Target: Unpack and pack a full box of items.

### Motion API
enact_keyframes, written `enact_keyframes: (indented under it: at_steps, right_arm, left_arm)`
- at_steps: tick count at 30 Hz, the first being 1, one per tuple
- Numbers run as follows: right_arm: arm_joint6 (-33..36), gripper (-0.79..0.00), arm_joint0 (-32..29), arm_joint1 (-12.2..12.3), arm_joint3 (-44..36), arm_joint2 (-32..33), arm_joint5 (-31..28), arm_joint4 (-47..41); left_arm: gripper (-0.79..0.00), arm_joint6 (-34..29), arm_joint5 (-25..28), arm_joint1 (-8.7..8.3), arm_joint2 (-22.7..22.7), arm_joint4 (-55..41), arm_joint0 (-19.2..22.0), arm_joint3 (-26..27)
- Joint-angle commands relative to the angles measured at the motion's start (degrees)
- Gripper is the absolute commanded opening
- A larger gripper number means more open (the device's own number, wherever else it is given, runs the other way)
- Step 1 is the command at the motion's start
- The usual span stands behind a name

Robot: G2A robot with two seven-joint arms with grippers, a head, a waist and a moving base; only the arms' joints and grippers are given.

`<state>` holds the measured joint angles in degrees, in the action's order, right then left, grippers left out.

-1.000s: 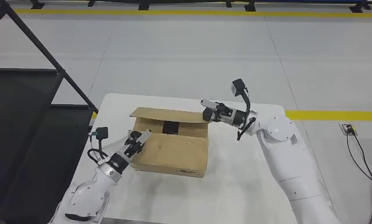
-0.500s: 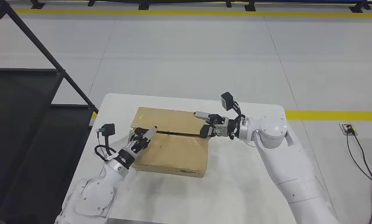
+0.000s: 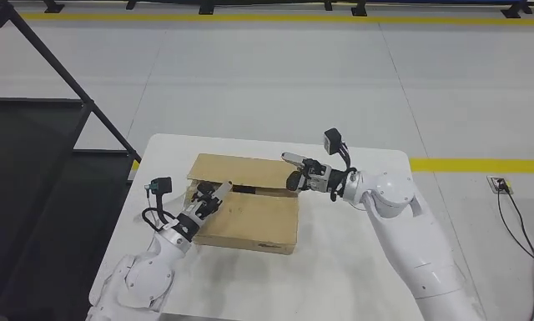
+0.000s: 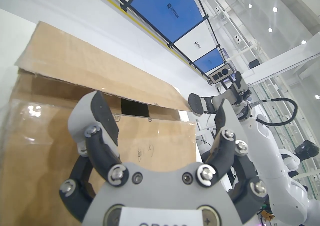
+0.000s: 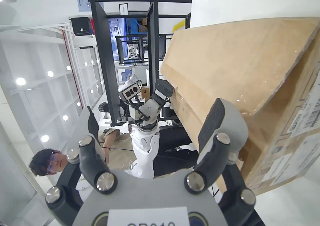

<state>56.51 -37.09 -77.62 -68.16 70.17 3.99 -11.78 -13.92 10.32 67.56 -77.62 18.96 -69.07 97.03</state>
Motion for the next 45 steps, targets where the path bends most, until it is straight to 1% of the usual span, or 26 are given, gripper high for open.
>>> enact_keyframes:
  at_steps: [1, 6, 10, 14, 17, 20, 23, 28, 31, 34, 43, 45]
  right_arm:
    - [2.5, 0.0, -0.2, 0.1, -0.6, -0.5, 0.7, -0.7]
    - [2.4, 0.0, -0.8, 0.2, -0.9, -1.7, 1.3, 0.0]
    - [0.6, 0.0, -1.0, 0.3, 0.3, -2.2, 1.7, 0.4]
    - [1.2, 0.0, -1.0, 0.3, 1.8, -2.5, 0.2, -1.0]
    - [0.4, 0.0, -1.2, 0.3, 2.5, -2.8, -1.3, -0.8]
    - [-0.5, 0.0, -1.6, 0.4, 2.8, -3.0, -3.6, 0.0]
    - [-1.2, 0.0, -1.9, 0.5, 3.1, -3.4, -4.6, 0.7]
    - [-1.6, 0.0, -1.5, 0.5, 4.1, -4.3, -5.2, 1.2]
    - [-1.5, 0.0, -1.5, 0.5, 4.3, -4.3, -7.4, 0.6]
    - [-1.9, 0.0, -1.7, 0.6, 3.8, -4.4, -8.7, 1.0]
    - [-1.9, 0.0, -1.7, 0.6, 3.8, -4.4, -8.7, 1.0]
    - [-1.9, 0.0, -1.7, 0.6, 3.8, -4.4, -8.7, 1.0]
  left_arm:
    - [0.0, 0.0, 0.0, 0.05, 0.1, 0.1, 0.1, 0.1]
    - [0.0, 0.3, -0.3, 0.18, 0.4, 0.5, 0.2, 0.1]
    - [0.0, 0.6, -0.3, 0.28, 0.4, 0.4, 0.2, 0.0]
    - [0.0, 1.5, -0.7, 0.35, -0.4, -0.3, 0.0, 0.0]
    - [0.0, 2.8, -1.1, 0.34, -1.9, -1.5, -0.3, 0.3]
    - [0.0, 4.5, -1.4, 0.19, -4.6, -2.7, -1.7, 1.0]
    - [0.0, 6.2, -1.9, -0.01, -8.1, -4.4, -3.8, 1.6]
    - [0.0, 8.2, -2.5, -0.29, -14.1, -7.9, -8.7, 2.4]
    - [0.0, 8.4, -2.5, -0.42, -16.9, -9.3, -11.7, 2.8]
    - [0.0, 8.5, -1.5, -0.7, -19.3, -6.4, -14.6, 4.2]
    - [0.0, 8.5, -1.5, -0.7, -19.3, -6.4, -14.6, 4.2]
    - [0.0, 9.0, -3.1, -0.56, -19.1, -7.6, -14.7, 3.1]
